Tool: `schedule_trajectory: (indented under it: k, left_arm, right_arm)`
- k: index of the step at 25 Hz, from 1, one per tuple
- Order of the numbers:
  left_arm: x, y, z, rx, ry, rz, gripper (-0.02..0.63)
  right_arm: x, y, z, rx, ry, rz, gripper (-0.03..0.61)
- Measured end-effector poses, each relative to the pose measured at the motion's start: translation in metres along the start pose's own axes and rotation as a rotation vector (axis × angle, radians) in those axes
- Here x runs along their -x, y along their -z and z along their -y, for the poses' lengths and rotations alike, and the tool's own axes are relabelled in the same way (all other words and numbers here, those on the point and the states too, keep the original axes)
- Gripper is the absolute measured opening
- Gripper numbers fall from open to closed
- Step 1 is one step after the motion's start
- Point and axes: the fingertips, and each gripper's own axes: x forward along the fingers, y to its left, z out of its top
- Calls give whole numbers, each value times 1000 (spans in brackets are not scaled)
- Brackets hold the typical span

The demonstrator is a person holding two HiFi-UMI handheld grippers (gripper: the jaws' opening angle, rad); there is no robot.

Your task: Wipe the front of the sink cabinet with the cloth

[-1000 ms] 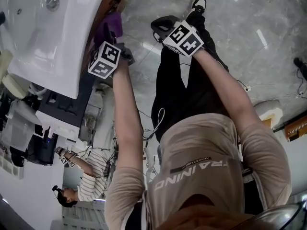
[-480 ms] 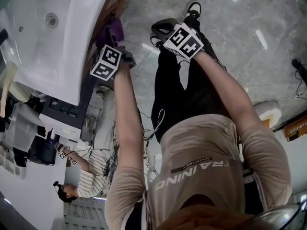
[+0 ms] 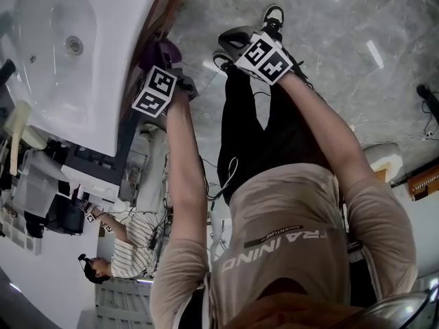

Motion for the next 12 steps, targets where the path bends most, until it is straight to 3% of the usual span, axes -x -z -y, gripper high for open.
schedule_trajectory:
  k: [5, 12]
  left_arm:
    - [-14, -7, 22, -9, 12, -10, 49]
    - [-27, -10, 34, 26, -36, -7, 49]
  right_arm:
    - [7, -7, 14, -11, -1, 5, 12]
    - [24, -10, 41, -27, 10, 18, 12]
